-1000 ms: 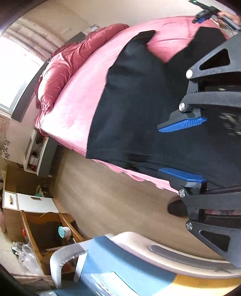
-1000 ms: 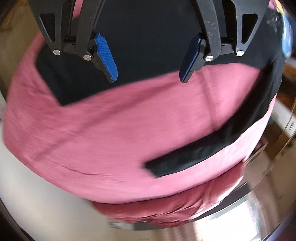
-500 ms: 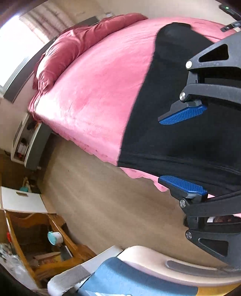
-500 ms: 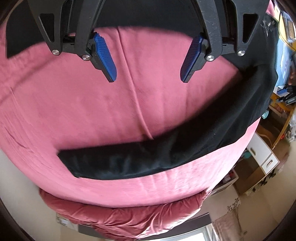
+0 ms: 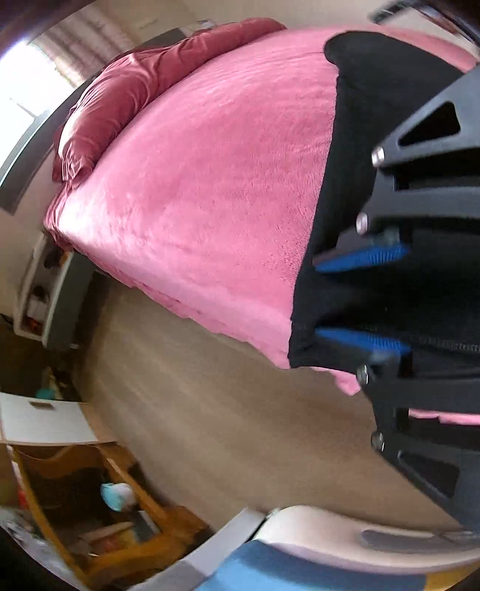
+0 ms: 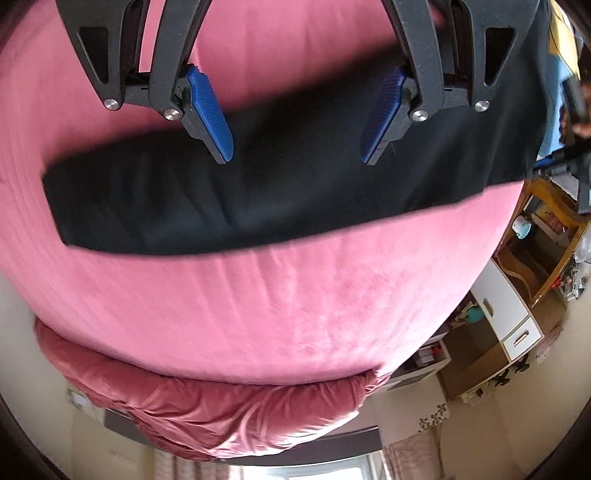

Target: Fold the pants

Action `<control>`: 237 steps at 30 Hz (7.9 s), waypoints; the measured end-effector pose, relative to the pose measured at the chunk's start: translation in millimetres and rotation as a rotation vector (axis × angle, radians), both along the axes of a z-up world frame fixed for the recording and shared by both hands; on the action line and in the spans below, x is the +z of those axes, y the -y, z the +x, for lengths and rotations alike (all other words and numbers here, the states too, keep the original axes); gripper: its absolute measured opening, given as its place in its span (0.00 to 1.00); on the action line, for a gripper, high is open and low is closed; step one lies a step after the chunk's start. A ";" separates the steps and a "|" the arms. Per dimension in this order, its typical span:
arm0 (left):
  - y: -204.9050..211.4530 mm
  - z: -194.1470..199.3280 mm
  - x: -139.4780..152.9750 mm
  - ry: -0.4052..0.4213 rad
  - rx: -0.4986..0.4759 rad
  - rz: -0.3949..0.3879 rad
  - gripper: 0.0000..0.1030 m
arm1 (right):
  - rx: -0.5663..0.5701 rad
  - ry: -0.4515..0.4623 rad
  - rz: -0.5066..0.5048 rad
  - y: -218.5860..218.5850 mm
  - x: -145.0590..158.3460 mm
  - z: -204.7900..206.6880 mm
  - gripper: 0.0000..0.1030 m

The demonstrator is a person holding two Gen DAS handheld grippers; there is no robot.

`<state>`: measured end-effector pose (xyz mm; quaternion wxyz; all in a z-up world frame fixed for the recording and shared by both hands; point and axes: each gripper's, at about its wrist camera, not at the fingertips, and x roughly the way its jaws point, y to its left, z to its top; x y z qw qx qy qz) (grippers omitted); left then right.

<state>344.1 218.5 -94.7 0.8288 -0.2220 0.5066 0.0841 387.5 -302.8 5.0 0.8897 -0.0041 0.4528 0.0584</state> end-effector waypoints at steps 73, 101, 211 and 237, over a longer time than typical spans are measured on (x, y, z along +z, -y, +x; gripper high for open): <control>15.2 17.6 7.9 0.031 -0.186 0.009 0.15 | 0.401 -0.217 -0.141 -88.2 -45.2 46.6 0.53; 34.0 -206.5 153.3 0.426 -0.229 -0.002 0.09 | 0.440 0.056 -0.213 -49.5 31.5 -199.8 0.06; 201.2 -304.6 40.6 0.101 -0.644 -0.041 0.39 | -0.241 -0.094 0.082 98.6 -12.3 -132.9 0.47; 242.3 -301.0 55.0 0.130 -0.752 -0.026 0.39 | -0.394 0.072 0.266 221.3 45.8 -159.9 0.06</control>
